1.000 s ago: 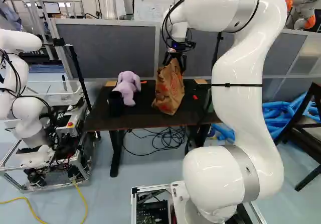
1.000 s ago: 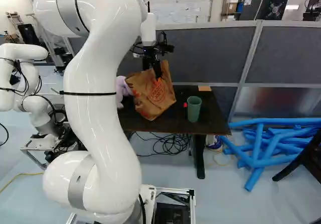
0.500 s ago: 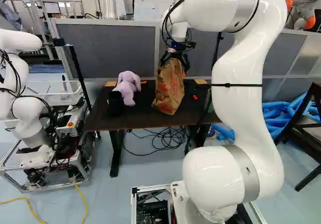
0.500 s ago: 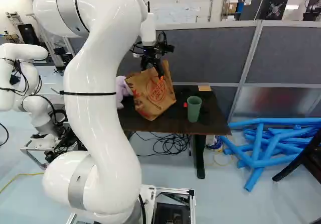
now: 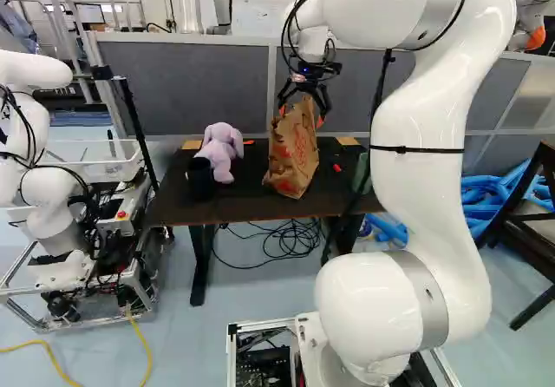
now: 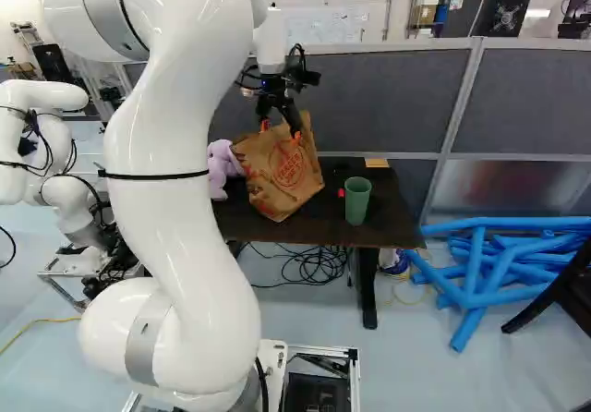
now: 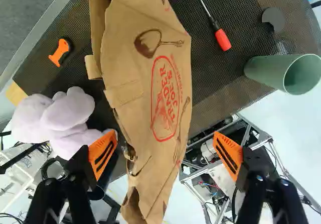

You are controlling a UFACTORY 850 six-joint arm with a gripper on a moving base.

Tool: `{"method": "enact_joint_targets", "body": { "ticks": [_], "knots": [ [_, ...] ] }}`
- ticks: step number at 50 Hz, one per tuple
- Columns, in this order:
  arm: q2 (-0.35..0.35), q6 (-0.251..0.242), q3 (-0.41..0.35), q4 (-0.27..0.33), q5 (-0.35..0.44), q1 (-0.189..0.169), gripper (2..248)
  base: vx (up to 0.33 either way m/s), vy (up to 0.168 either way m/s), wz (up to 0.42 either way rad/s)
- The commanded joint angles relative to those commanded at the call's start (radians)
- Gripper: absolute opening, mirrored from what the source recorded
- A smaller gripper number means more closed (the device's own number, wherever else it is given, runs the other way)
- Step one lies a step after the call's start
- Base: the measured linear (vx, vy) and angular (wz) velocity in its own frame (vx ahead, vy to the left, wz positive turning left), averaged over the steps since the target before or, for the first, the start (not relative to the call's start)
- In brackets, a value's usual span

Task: Pick up the bag on the ground and place it on the table

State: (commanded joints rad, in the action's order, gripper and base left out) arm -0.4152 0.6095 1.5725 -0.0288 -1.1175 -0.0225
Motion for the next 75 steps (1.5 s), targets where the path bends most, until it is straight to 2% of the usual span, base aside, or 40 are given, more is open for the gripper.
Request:
{"method": "enact_joint_targets", "body": {
  "ticks": [51, 75],
  "knots": [
    [0.121, 0.0, 0.014, 0.0, -0.202, 0.0, 247, 0.0, 0.0, 0.0],
    [0.123, 0.0, 0.014, 0.0, -0.213, 0.0, 247, -0.001, 0.0, 0.0]
  ]
}}
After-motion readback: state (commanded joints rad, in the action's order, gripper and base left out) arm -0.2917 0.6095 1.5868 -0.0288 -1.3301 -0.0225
